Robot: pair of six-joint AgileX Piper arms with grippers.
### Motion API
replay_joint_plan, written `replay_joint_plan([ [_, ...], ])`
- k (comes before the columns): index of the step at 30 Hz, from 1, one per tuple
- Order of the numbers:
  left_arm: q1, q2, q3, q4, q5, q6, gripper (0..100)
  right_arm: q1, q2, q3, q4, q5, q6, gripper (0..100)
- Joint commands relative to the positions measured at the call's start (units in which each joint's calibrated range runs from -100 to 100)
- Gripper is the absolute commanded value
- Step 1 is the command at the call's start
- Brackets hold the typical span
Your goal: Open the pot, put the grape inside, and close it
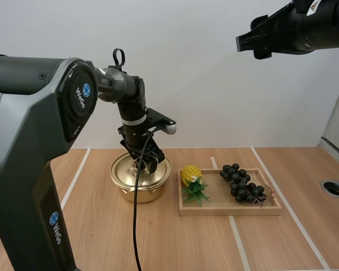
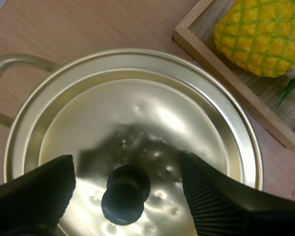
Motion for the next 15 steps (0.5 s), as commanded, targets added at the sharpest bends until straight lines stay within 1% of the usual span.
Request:
replay_joint_plan([
  [1, -0.15, 0.6, 0.1, 0.4, 0.1, -0.5, 100, -0.2, -0.3, -0.5, -0.4, 0.2, -0.3, 100],
  [13, -0.15, 0.1, -0.2, 0.5, 3.3, -1.9, 100, -0.2, -0.3, -0.5, -0.4, 0.2, -0.3, 100],
  [14, -0.15, 0.1, -0.5, 0.5, 3.7, -2.2, 97, -0.2, -0.3, -0.5, -0.4, 0.2, -0.3, 100],
  [15, -0.15, 0.1, -0.7, 0.5, 3.8, -2.3, 85, -0.2, -0.3, -0.5, -0.4, 0.2, -0.3, 100],
])
